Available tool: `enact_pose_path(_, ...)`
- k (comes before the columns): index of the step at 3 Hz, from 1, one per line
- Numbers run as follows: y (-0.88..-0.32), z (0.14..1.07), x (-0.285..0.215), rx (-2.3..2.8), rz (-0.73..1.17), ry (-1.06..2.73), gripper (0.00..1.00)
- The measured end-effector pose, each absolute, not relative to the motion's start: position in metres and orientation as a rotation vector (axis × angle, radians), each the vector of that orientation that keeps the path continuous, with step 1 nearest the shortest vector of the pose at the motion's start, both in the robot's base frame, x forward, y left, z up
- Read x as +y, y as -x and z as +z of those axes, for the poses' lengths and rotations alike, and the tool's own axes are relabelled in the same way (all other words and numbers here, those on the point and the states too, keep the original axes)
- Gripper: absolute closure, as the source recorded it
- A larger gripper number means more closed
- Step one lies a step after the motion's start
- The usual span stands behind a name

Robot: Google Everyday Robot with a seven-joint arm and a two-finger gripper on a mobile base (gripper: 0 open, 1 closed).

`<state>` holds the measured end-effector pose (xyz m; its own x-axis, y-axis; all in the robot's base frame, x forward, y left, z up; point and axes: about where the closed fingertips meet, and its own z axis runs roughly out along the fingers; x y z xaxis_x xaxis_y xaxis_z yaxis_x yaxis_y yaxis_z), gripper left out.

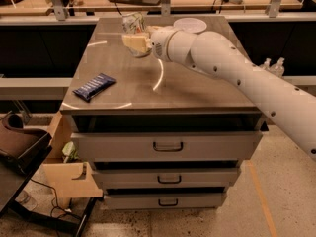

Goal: Place 7up can upright

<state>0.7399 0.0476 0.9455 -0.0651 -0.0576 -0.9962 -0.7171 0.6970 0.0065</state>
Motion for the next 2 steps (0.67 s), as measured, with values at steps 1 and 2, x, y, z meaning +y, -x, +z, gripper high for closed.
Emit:
enact_pose_path(1, -0.742, 0.940, 0.051, 1.565, 0.605, 0.638, 1.00)
enact_pose_path(2, -0.753, 0.927, 0.057, 1.549, 0.594, 0.605, 1.00)
